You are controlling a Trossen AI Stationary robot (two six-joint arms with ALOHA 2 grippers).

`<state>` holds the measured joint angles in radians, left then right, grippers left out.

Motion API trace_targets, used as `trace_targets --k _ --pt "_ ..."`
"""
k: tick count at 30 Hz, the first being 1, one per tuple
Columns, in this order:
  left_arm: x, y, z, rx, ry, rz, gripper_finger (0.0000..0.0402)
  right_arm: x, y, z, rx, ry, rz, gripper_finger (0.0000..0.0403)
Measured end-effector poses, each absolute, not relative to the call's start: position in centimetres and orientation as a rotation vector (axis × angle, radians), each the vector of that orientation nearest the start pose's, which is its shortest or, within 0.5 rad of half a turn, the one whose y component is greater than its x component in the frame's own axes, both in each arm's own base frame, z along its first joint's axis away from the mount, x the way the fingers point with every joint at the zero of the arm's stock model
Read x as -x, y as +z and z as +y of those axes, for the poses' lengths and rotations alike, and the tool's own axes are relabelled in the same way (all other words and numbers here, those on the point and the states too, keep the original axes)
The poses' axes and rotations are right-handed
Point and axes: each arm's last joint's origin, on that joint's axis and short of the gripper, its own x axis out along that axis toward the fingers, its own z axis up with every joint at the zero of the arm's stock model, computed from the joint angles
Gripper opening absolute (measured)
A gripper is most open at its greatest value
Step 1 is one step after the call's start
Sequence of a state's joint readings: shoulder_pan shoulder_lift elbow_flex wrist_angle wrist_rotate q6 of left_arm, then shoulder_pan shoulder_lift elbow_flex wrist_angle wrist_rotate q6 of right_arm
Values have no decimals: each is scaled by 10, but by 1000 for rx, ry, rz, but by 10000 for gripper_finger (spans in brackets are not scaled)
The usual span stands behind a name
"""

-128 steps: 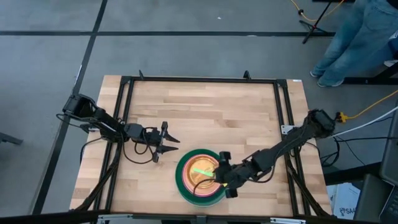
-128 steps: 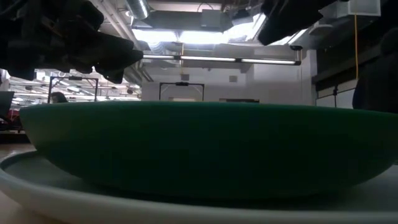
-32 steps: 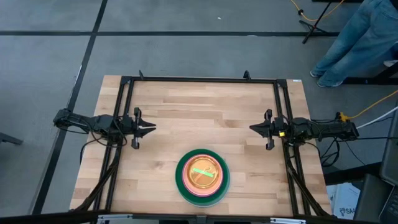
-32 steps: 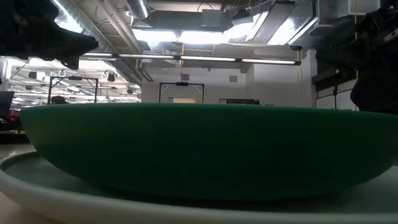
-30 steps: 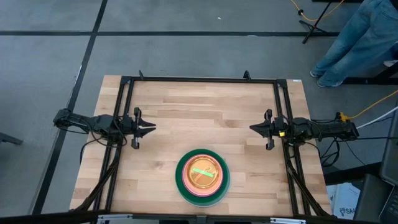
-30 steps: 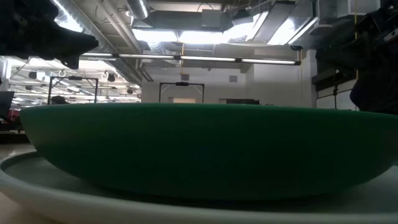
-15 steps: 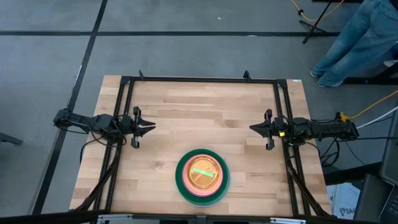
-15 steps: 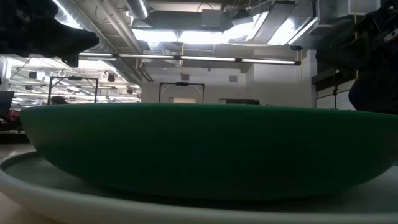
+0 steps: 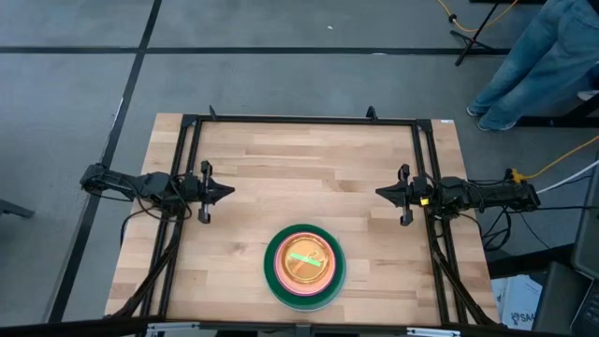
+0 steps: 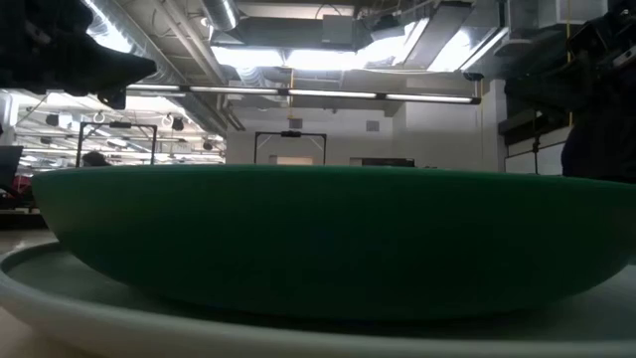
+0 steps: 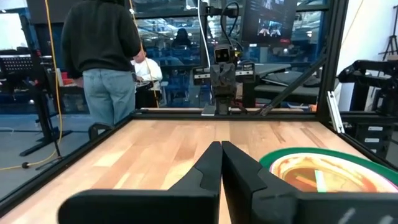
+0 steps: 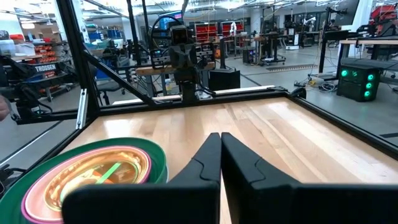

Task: Stack plastic plates
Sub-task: Return to Home Position

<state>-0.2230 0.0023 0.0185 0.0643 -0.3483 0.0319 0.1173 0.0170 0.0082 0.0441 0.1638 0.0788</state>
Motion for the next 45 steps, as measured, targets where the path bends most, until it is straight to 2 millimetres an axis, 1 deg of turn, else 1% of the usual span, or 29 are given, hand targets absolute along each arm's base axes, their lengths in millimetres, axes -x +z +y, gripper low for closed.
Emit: trace_targets --k 5,13,45 --pt "-94 176 -11 -7 127 -75 1 -98 169 7 -84 -45 -37 5" --pt "-95 175 -11 -9 128 -67 9 -98 169 7 -84 -45 -37 5" --pt "-95 175 -11 -10 128 -66 10 -98 169 7 -84 -45 -37 5"
